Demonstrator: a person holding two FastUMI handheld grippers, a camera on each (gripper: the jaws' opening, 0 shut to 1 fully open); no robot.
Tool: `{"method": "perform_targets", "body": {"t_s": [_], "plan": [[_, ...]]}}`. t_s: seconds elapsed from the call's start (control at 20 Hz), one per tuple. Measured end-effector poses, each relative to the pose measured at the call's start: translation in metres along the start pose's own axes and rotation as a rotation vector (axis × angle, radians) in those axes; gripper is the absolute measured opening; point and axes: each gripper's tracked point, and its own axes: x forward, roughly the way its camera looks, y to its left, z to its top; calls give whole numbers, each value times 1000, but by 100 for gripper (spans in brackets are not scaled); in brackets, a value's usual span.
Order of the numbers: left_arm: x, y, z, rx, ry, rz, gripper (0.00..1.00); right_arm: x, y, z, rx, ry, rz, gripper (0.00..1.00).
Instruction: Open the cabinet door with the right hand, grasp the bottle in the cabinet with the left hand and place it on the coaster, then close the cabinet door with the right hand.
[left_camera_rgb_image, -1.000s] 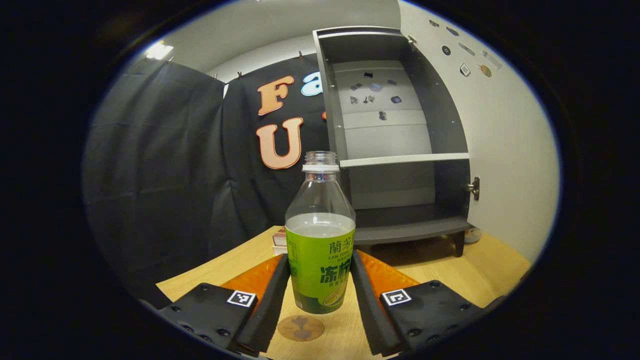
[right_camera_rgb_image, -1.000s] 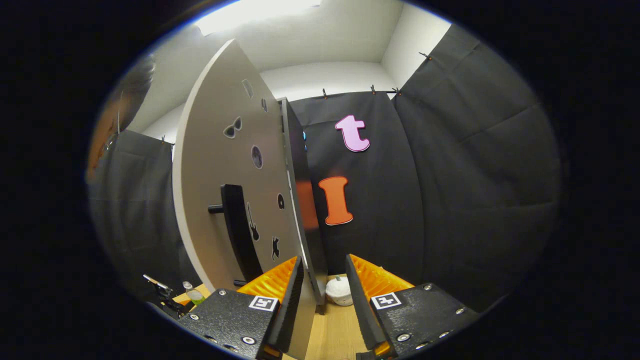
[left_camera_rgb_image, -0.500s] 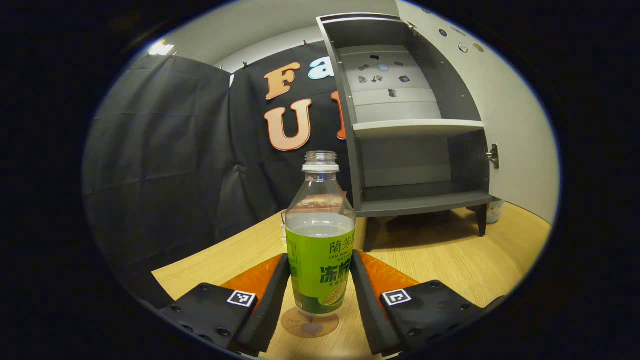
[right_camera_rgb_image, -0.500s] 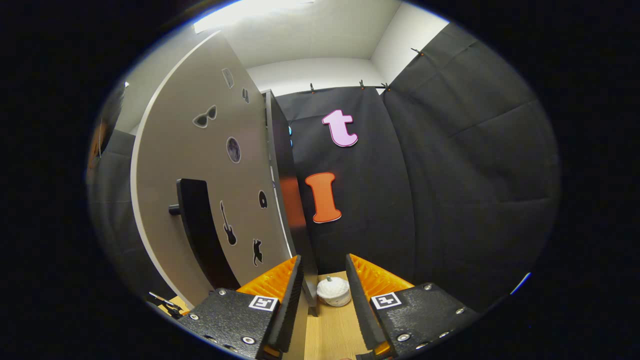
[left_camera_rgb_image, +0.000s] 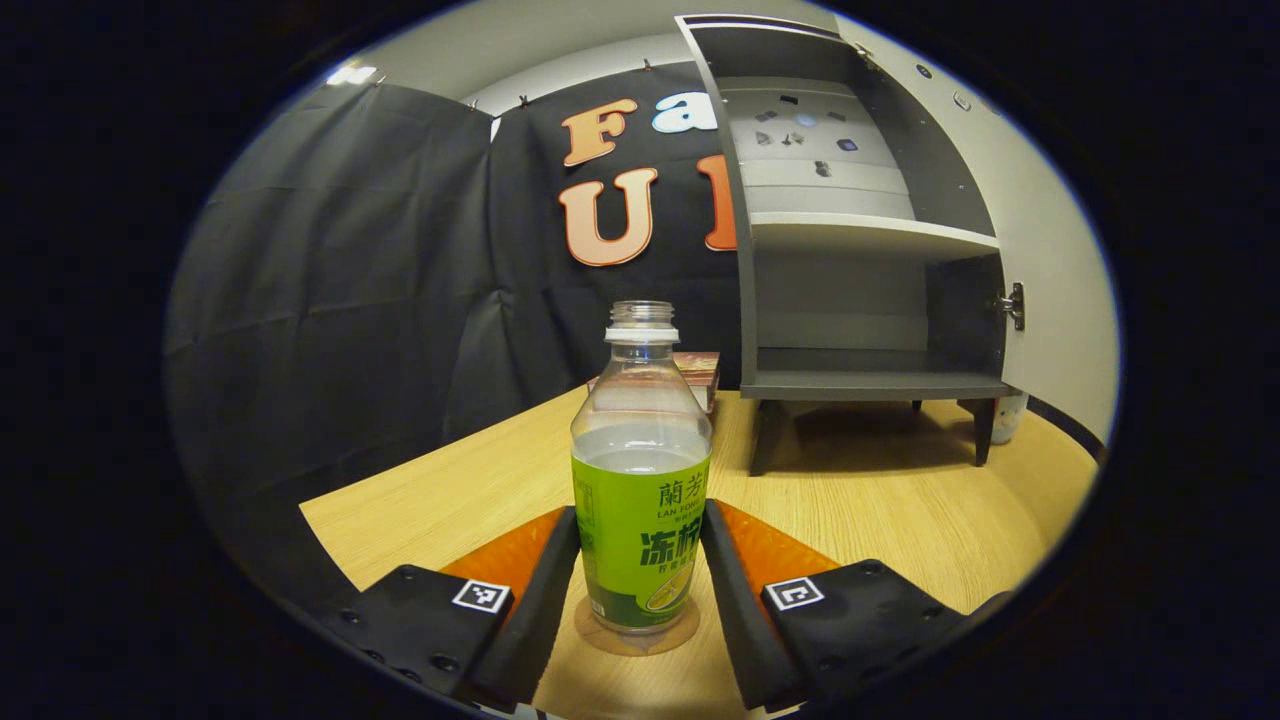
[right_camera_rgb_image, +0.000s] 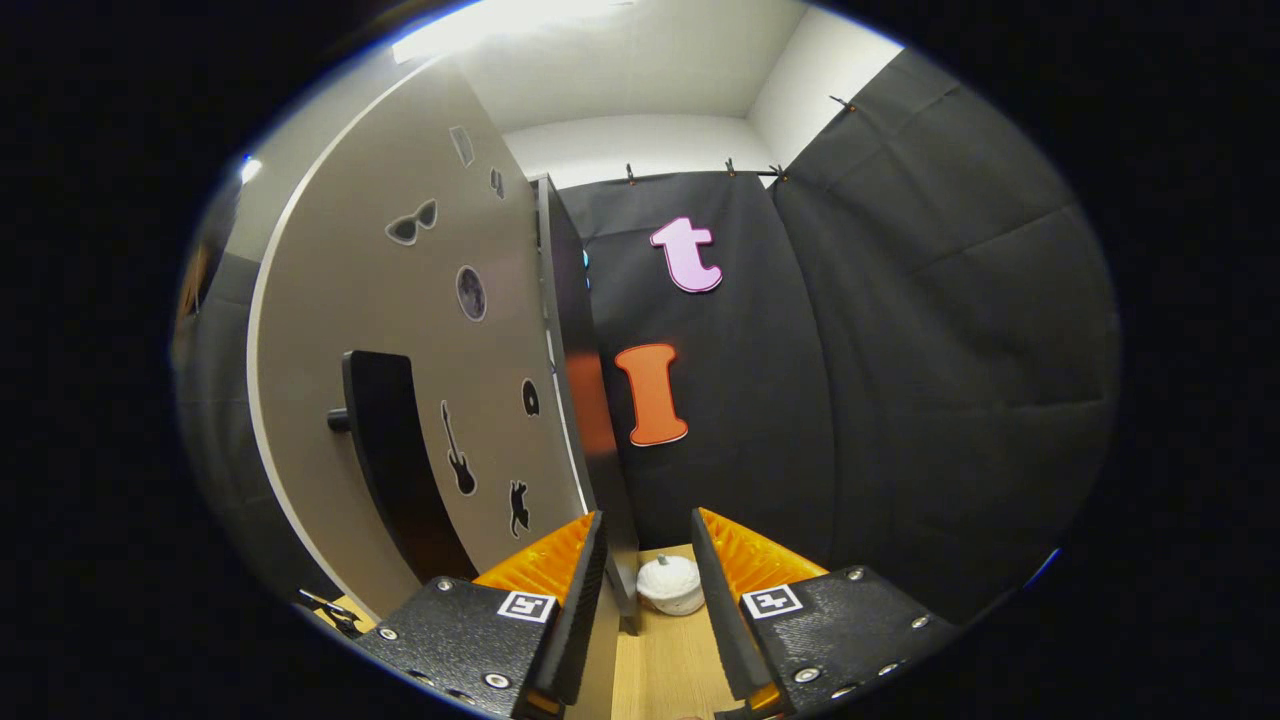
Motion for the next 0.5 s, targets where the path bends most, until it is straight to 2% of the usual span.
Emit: {"method": "perform_targets", "body": {"t_s": [0.25, 0.5], "plan": [[-2, 2, -5, -14, 17, 7, 81, -7, 1, 4, -16, -15, 7, 54], [-8, 6, 14, -4, 7, 14, 84, -18, 3, 6, -24, -18, 35, 54]]}}
